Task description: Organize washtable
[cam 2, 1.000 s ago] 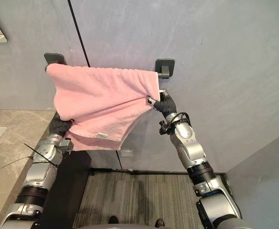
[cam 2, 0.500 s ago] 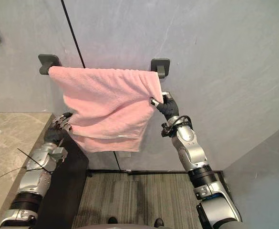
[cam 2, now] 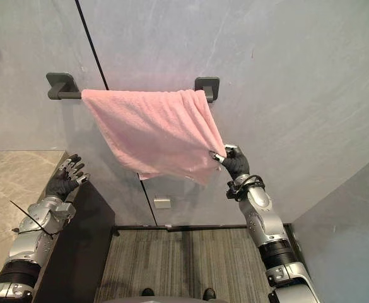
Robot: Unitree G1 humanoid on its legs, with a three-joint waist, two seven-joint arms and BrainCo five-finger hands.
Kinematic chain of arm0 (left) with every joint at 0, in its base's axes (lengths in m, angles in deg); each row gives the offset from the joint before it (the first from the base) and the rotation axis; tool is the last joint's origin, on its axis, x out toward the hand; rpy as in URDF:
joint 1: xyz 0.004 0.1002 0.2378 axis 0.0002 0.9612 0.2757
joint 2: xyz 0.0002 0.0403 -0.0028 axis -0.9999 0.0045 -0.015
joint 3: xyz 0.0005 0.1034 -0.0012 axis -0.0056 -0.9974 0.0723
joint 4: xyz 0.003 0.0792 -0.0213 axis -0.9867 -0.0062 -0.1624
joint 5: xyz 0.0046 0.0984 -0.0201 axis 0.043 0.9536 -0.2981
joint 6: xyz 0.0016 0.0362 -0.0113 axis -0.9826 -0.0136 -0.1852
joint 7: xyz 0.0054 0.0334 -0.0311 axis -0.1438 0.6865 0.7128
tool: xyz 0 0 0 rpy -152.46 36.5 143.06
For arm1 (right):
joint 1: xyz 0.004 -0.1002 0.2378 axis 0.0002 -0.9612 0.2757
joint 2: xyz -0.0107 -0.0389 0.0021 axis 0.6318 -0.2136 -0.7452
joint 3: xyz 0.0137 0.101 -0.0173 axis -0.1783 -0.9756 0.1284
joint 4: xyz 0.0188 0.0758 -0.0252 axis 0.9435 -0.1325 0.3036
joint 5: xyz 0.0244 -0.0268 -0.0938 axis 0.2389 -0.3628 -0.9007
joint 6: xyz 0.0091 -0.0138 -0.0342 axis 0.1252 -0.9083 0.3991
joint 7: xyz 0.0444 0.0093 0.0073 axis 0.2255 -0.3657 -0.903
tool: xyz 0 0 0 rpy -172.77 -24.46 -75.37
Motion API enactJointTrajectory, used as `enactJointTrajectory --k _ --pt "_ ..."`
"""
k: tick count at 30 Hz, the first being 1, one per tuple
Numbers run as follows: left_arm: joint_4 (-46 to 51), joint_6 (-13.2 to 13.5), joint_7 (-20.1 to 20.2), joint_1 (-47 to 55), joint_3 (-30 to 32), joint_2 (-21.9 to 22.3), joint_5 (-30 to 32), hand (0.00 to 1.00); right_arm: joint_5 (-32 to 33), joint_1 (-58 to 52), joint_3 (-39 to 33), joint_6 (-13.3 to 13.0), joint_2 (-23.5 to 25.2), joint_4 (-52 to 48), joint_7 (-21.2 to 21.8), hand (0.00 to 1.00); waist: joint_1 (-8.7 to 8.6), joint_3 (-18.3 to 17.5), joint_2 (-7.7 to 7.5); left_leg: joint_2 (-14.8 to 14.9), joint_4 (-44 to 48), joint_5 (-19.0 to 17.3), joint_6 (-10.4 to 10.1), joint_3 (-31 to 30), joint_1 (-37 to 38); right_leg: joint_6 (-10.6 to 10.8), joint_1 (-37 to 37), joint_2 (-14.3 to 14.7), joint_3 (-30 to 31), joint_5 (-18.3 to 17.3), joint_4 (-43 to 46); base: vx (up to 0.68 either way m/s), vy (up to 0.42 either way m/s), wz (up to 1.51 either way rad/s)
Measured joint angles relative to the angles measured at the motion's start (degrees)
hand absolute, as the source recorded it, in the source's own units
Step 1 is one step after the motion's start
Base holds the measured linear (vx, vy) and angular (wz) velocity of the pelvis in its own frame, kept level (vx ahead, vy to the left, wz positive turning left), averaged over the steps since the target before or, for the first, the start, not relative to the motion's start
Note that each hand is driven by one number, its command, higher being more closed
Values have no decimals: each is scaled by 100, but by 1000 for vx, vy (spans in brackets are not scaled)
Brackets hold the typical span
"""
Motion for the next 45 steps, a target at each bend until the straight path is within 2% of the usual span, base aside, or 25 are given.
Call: enactJointTrajectory --k 4,9,17,18,20,22,24,26,27,31,36,39,40,45 --pt "2 1 -50 13 209 6 3 0 -15 -191 -203 15 -21 -3 -30 0 9 -1 -2 0 1 0 0 0 0 0 1 1 1 5 -1 0 0 0" --pt "27 28 -313 74 767 12 -6 0 -16 -254 -662 35 -30 -7 -127 0 3 -4 -2 -1 2 1 1 3 12 4 20 0 4 23 -23 0 0 0" --pt "345 61 -518 117 1191 63 -3 0 -30 -254 -881 35 -30 -145 -170 0 5 -4 -2 0 3 -1 0 9 52 11 55 1 15 31 -30 0 0 0" --pt "395 64 -520 118 1248 93 -3 0 -44 -254 -887 35 -30 -189 -171 0 5 -3 -1 0 2 -1 0 9 54 11 57 0 15 31 -31 0 0 0" --pt "1038 104 -767 150 1710 544 7 0 -192 -333 -1317 19 136 -685 -371 0 20 -2 7 -16 1 -2 1 3 59 23 69 -9 -5 22 -30 0 0 2" --pt "1598 168 -942 293 1960 788 37 0 -217 -362 -1737 -74 345 -1119 -552 0 13 0 13 -42 1 -2 1 0 75 30 88 -16 -20 16 -30 0 0 3" --pt "2182 283 -1180 392 2160 895 233 0 -296 -365 -2308 -405 496 -1700 -894 0 10 -12 43 -66 0 -3 1 -5 90 41 112 -23 -54 6 -30 0 0 4" --pt "2622 304 -1284 433 2321 893 369 0 -400 -366 -2582 -628 503 -2024 -1096 0 2 -37 81 -73 0 -3 1 -7 96 43 115 -28 -72 4 -30 0 0 0" --pt "2883 355 -1288 432 2382 880 503 0 -433 -366 -2688 -769 501 -2186 -1198 0 -1 -61 118 -79 0 -3 1 -9 100 45 120 -30 -79 3 -30 0 0 0" --pt "3607 432 -1273 388 2386 489 905 0 -369 -366 -2784 -947 448 -2603 -1248 0 -20 -134 220 -81 -1 -2 2 -15 115 65 131 -38 -86 -10 -31 0 0 0" --pt "4212 787 -1153 -76 1963 -30 904 0 76 -364 -2382 -954 -64 -2775 -832 0 -21 -217 277 -83 -2 -21 -26 -65 144 54 188 -41 -135 -40 -49 -26 -2 5" --pt "4342 825 -693 -80 1487 -265 629 0 556 -362 -1823 -735 -311 -2778 -235 0 -16 -249 278 -77 -2 -22 -29 -70 142 51 187 -38 -141 -44 -51 -9 -2 1" --pt "4343 820 -403 -79 1203 -361 489 0 627 -362 -1471 -597 -455 -2778 36 0 -7 -253 270 -77 -2 -22 -30 -74 138 52 183 -39 -140 -44 -52 0 0 0" --pt "4328 709 234 13 326 -479 169 0 757 -319 -606 -289 -591 -2757 574 0 9 -289 199 -80 -2 -20 -29 -75 72 69 100 -41 -112 -35 -49 -3 -1 1"
